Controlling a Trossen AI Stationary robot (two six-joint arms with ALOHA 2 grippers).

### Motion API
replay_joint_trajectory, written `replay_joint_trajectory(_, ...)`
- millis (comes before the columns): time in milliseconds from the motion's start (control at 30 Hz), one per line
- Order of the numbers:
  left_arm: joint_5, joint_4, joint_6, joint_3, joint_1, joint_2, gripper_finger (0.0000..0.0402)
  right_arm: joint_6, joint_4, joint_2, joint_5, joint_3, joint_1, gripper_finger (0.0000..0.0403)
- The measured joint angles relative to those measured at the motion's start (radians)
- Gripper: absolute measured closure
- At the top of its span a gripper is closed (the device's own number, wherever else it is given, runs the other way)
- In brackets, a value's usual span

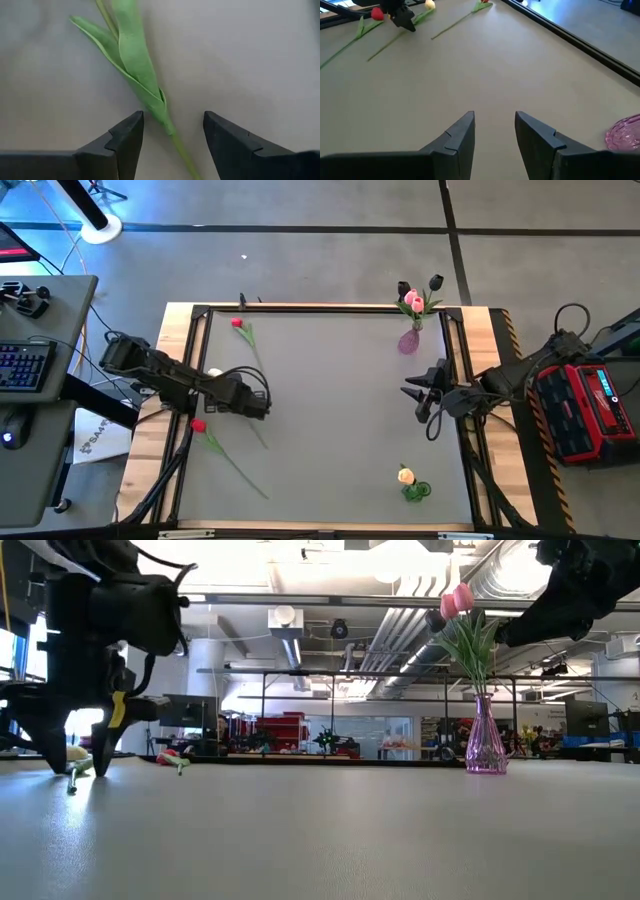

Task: Sort flowers into vase by color
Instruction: Put the white tulip into the green vase

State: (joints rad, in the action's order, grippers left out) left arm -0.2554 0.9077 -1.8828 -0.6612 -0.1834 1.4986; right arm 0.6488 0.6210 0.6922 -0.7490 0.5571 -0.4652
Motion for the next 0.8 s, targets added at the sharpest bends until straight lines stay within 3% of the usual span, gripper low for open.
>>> replay_joint_trajectory(233, -0.024, -0.006, 0.025, 0.013, 0.001, 0.001, 0.0218, -0.033, -0.001, 0.0, 0.0, 0.0, 0.0, 0.0274)
replay_joint_trajectory(667, -0.099, -0.07, 0.159, 0.042, 0.038, 0.001, 0.0388, -0.248, 0.034, -0.084, -0.008, 0.069, 0.001, 0.0274)
replay_joint_trajectory(800, -0.135, -0.085, 0.184, 0.036, 0.039, -0.003, 0.0394, -0.306, 0.067, -0.13, -0.009, 0.128, 0.024, 0.0274)
